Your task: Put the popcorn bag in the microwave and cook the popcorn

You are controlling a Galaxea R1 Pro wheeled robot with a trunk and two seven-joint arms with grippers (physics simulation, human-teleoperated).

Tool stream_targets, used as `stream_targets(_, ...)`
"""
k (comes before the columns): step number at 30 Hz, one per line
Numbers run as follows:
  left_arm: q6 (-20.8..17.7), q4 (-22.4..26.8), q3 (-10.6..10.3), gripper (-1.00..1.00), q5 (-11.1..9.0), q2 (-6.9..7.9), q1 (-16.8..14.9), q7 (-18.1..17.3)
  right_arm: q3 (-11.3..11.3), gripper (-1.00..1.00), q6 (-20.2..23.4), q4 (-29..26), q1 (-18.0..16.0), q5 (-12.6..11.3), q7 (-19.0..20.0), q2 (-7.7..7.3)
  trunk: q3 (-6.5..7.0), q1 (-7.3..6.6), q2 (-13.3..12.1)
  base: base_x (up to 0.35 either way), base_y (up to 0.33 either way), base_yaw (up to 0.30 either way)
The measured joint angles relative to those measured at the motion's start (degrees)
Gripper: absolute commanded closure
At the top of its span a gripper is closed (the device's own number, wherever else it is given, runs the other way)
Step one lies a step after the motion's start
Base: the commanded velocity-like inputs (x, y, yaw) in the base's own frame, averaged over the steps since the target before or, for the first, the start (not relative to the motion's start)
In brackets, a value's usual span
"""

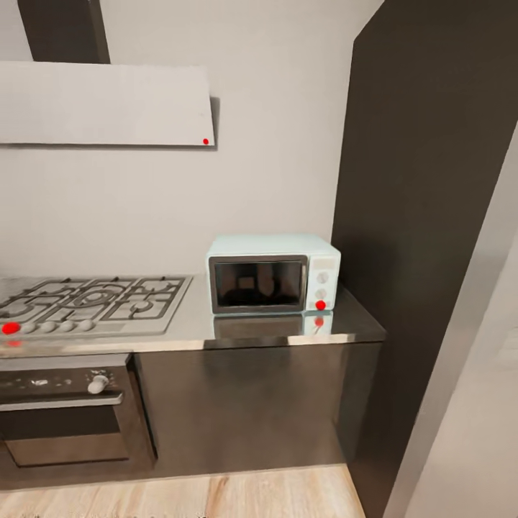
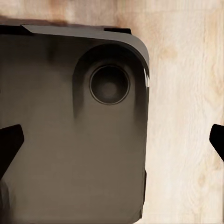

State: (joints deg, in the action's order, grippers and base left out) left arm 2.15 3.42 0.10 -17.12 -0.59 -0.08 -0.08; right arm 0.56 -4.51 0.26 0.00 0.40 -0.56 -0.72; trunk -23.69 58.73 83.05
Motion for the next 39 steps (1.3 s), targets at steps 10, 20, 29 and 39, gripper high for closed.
stream_targets(10, 0.0, 0.0, 0.0, -1.0, 0.0, 0.07, 0.0, 0.0, 0.0, -1.0, 0.0, 0.0, 0.0, 0.0, 0.0, -0.06, 0.0, 0.0, 0.0, 0.0, 0.0, 0.198)
stream_targets(20, 0.0, 0.0, 0.1, -1.0, -0.1, 0.07, 0.0, 0.0, 0.1, -1.0, 0.1, 0.0, 0.0, 0.2, 0.1, -0.24, 0.0, 0.0, 0.0, 0.0, 0.0, 0.008)
stream_targets(29, -0.1, 0.0, 0.0, -1.0, -0.1, 0.07, 0.0, 0.0, 0.1, -1.0, 0.0, 0.0, 0.0, 0.2, 0.1, -0.24, 0.0, -0.03, 0.0, 0.119, 0.0, 0.0)
stream_targets(39, 0.0, 0.0, 0.0, -1.0, -0.1, 0.07, 0.0, 0.0, 0.0, -1.0, -0.1, 0.0, 0.0, 0.1, 0.1, -0.24, 0.0, -0.01, 0.0, 0.173, 0.0, 0.0)
